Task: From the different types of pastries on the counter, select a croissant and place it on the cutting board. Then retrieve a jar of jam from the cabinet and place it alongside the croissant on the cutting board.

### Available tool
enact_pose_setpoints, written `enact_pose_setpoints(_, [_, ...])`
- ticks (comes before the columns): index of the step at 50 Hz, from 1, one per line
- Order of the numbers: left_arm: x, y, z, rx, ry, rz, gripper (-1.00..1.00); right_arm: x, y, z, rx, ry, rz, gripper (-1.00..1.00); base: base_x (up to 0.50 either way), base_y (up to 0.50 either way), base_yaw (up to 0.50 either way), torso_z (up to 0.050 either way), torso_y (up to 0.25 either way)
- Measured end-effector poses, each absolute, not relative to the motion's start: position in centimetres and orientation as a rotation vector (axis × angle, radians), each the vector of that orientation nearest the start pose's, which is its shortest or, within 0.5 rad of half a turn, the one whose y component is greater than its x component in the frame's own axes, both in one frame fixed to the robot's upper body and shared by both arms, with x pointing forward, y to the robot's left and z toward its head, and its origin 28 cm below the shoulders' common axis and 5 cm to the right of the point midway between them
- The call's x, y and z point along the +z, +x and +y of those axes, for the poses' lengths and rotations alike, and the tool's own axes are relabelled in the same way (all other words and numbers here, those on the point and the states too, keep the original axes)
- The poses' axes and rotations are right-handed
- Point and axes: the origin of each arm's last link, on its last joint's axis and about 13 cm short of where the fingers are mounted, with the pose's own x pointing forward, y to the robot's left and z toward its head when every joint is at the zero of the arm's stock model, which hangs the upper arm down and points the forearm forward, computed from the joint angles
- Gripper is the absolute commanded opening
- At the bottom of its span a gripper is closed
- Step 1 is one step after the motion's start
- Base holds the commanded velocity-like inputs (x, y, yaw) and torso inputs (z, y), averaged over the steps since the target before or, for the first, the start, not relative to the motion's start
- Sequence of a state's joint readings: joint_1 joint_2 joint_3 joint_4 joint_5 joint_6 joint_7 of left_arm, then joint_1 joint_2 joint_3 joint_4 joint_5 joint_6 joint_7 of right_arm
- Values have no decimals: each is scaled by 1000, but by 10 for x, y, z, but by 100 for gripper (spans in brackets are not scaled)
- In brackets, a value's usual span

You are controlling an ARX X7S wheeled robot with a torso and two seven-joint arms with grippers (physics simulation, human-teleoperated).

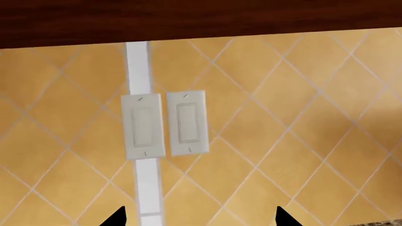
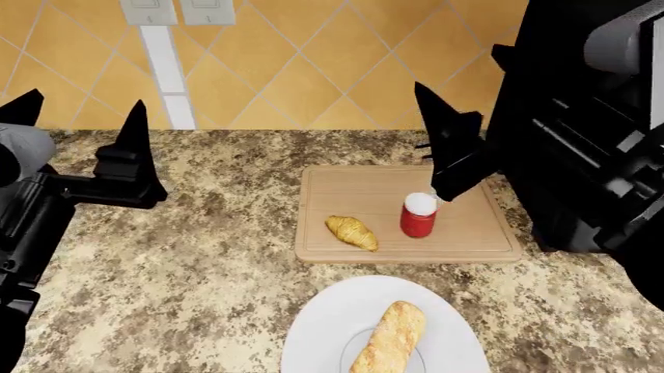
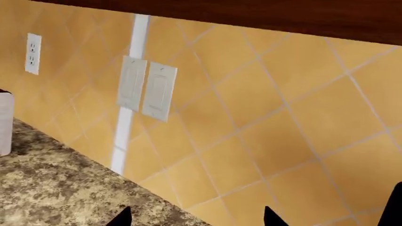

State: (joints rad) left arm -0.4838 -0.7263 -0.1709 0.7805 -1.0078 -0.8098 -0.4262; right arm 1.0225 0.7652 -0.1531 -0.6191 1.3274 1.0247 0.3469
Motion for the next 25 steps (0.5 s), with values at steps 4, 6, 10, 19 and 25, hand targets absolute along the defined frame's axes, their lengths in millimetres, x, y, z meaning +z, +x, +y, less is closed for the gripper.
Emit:
enact_pose_setpoints(4, [249,199,282,-77,57,-338,100,315,212,-147,471,-205,-259,100,0,0,0,0,0])
enact_pose_setpoints(6, [251,197,283,-73,53,-347,100,319,207,-148,463,-215,-282,100,0,0,0,0,0])
enact_pose_setpoints(10, [255,190,286,-64,45,-367,100,326,196,-151,440,-233,-325,100,0,0,0,0,0])
enact_pose_setpoints(19, [259,172,292,-39,26,-408,100,331,177,-160,356,-259,-415,100,0,0,0,0,-1])
enact_pose_setpoints(25, [261,160,296,-18,10,-441,100,331,167,-167,278,-263,-492,100,0,0,0,0,0])
